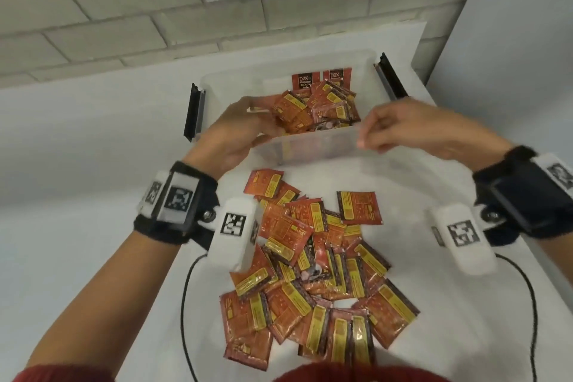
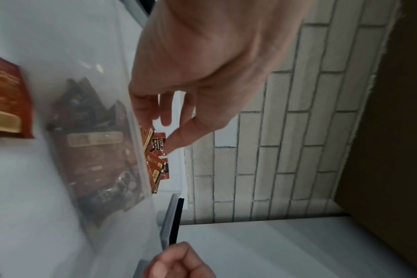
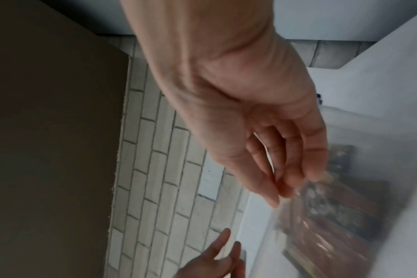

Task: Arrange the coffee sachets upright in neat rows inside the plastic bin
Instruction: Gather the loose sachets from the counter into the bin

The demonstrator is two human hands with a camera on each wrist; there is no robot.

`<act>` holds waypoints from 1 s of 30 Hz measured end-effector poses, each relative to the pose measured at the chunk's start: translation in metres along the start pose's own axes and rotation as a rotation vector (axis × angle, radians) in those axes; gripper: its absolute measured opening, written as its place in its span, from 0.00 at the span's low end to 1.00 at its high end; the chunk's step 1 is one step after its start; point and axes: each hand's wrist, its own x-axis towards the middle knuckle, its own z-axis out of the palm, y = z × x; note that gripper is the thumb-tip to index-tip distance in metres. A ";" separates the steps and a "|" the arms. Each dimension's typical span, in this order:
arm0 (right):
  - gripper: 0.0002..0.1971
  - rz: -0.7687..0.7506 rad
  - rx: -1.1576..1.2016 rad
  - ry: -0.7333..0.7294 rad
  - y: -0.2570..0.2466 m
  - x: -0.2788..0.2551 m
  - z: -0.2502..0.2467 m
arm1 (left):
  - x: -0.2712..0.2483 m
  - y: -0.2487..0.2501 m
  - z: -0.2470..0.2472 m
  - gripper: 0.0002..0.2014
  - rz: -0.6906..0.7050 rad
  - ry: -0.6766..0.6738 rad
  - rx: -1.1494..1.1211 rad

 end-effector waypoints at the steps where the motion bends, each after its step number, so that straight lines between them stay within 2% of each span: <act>1: 0.04 0.014 -0.016 -0.050 0.008 -0.008 0.006 | -0.010 -0.007 -0.001 0.22 0.003 -0.026 0.046; 3: 0.06 0.052 -0.061 -0.100 0.029 -0.015 0.022 | -0.028 -0.023 -0.003 0.15 -0.009 -0.076 0.125; 5: 0.14 0.089 -0.155 -0.082 0.049 -0.016 0.038 | -0.034 -0.044 -0.004 0.12 -0.071 -0.065 0.186; 7: 0.25 0.098 -0.260 -0.071 0.063 -0.016 0.052 | -0.031 -0.067 -0.002 0.14 -0.152 0.014 0.244; 9: 0.33 0.090 -0.337 -0.078 0.073 -0.013 0.063 | -0.023 -0.089 -0.001 0.24 -0.214 0.150 0.361; 12: 0.27 0.115 -0.405 -0.052 0.079 -0.006 0.071 | -0.011 -0.105 0.000 0.36 -0.268 0.285 0.564; 15: 0.22 0.131 -0.423 -0.089 0.077 -0.002 0.068 | -0.003 -0.108 0.006 0.39 -0.277 0.321 0.647; 19: 0.16 0.081 -0.073 -0.197 0.057 0.000 0.060 | 0.004 -0.112 0.012 0.36 -0.246 0.309 0.672; 22: 0.19 0.060 0.027 -0.247 0.041 0.005 0.067 | 0.009 -0.117 0.008 0.24 -0.237 0.245 0.590; 24: 0.27 0.033 -0.084 -0.258 0.035 0.009 0.080 | 0.006 -0.114 0.004 0.14 -0.206 0.188 0.491; 26: 0.31 -0.015 -0.311 -0.233 0.033 0.013 0.097 | 0.000 -0.107 0.000 0.10 -0.155 0.169 0.425; 28: 0.30 -0.070 -0.514 -0.191 0.035 0.016 0.111 | -0.008 -0.097 -0.005 0.13 -0.134 0.153 0.408; 30: 0.22 -0.098 -0.607 -0.151 0.036 0.018 0.117 | -0.018 -0.090 -0.013 0.14 -0.157 0.083 0.450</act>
